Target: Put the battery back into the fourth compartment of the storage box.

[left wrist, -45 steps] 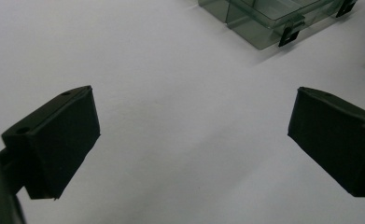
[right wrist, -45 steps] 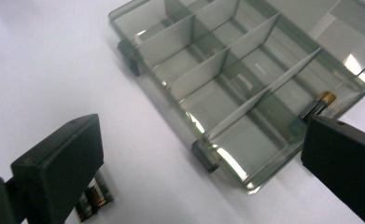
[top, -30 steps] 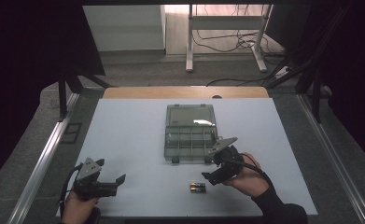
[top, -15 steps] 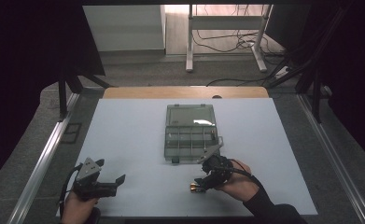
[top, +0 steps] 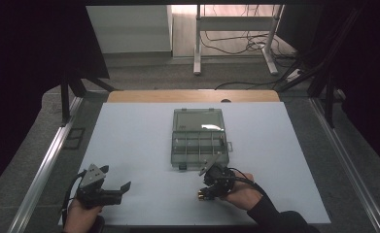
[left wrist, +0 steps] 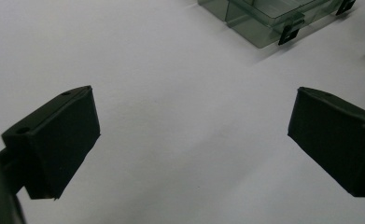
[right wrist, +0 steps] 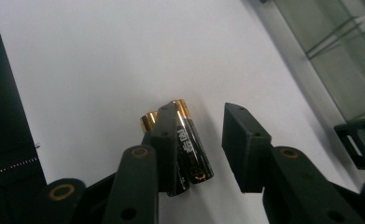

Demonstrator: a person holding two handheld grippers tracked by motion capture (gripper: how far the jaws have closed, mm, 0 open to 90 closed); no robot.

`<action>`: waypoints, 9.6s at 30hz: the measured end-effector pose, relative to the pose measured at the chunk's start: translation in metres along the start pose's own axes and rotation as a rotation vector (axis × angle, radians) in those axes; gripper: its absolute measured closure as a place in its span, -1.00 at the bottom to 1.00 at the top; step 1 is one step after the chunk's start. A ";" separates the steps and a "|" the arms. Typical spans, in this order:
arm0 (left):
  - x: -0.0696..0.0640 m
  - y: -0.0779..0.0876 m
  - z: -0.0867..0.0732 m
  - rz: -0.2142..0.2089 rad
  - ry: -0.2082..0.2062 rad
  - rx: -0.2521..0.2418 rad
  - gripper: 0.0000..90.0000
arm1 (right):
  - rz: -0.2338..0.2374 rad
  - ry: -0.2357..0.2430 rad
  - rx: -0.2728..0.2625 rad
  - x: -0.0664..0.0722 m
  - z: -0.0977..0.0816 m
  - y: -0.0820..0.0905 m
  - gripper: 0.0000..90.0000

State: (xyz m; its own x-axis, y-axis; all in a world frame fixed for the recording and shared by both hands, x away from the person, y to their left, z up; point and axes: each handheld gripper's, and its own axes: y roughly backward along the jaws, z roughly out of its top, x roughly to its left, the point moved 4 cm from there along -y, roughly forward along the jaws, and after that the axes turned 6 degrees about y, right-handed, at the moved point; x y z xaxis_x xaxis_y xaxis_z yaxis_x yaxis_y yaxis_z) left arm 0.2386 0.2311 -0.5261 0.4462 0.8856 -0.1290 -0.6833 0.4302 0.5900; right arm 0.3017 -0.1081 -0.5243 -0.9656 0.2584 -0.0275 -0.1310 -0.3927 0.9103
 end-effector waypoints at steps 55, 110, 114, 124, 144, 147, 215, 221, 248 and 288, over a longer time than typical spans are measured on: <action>0.000 0.000 0.000 -0.001 0.007 0.002 -0.94 | -0.084 -0.075 -0.151 -0.039 0.013 0.034 0.71; 0.002 0.000 0.000 -0.003 0.019 0.003 -0.93 | -0.269 -0.298 -0.134 -0.152 0.016 0.026 0.71; 0.002 0.000 0.000 -0.004 0.019 0.003 -0.93 | -0.273 -0.314 -0.132 -0.156 0.015 0.020 0.57; 0.002 0.000 -0.001 -0.001 0.017 0.003 -0.93 | -0.287 -0.282 -0.173 -0.147 0.014 0.037 -0.06; 0.001 0.000 -0.001 0.004 0.007 0.007 -0.93 | -0.225 -0.176 -0.216 -0.104 0.010 0.052 -0.82; 0.001 0.000 -0.001 0.004 0.007 0.007 -0.93 | -0.227 -0.171 -0.216 -0.099 0.009 0.054 -0.89; 0.000 0.001 -0.001 0.006 -0.002 0.009 -0.93 | 0.039 0.063 0.006 0.018 -0.014 -0.009 0.57; 0.000 0.001 -0.001 0.006 0.000 0.010 -0.93 | 0.024 0.087 0.022 0.020 -0.013 -0.011 0.70; 0.000 0.000 -0.001 0.006 0.001 0.012 -0.93 | -0.045 0.031 -0.100 0.007 -0.008 0.016 0.71; 0.000 0.000 -0.002 0.008 0.006 0.014 -0.93 | -0.113 -0.061 -0.170 -0.024 -0.007 0.039 0.71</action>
State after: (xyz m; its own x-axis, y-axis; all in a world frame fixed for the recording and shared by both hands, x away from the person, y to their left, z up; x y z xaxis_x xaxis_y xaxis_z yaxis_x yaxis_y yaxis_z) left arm 0.2377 0.2316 -0.5272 0.4376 0.8899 -0.1289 -0.6785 0.4209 0.6021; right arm 0.3181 -0.1354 -0.4908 -0.9279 0.3601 -0.0963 -0.2790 -0.4997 0.8200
